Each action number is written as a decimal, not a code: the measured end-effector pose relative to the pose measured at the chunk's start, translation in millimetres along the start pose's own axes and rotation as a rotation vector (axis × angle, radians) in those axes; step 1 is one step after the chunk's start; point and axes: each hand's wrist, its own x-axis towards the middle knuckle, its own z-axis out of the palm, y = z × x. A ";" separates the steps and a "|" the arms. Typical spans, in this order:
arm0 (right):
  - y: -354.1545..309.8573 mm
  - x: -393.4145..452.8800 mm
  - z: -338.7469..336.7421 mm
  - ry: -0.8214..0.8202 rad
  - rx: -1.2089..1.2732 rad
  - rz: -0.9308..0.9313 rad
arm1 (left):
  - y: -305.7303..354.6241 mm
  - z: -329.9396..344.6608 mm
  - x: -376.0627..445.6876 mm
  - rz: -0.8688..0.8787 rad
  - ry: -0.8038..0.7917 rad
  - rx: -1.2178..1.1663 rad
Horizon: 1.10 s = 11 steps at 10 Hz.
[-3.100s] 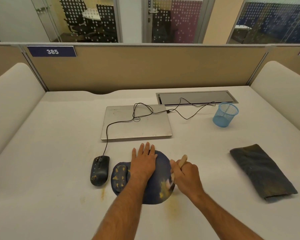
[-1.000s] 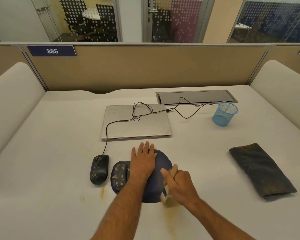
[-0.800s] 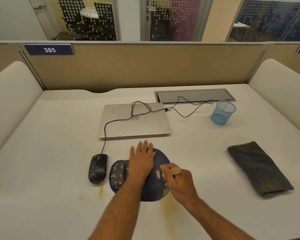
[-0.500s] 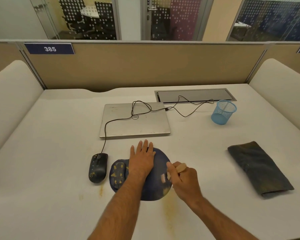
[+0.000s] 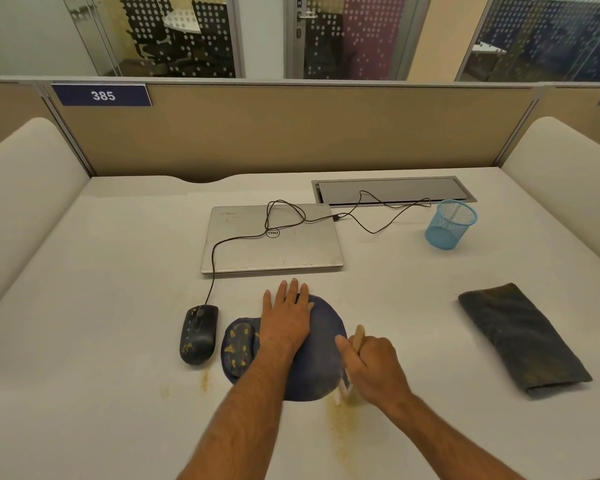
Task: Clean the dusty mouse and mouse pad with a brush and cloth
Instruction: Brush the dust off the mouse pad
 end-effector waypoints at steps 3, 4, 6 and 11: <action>3.1 0.3 -3.5 0.032 -0.026 -0.053 | -0.1 -0.2 0.5 -0.002 -0.008 -0.004; 5.0 1.6 -4.5 0.078 0.044 -0.004 | 0.2 -1.1 0.5 -0.002 -0.012 -0.006; 7.1 4.8 -7.1 0.091 -0.071 -0.098 | 1.0 -2.2 0.1 -0.004 -0.015 -0.010; 1.3 -1.7 4.5 0.032 0.141 -0.017 | 1.0 -2.6 -0.6 0.000 -0.008 -0.006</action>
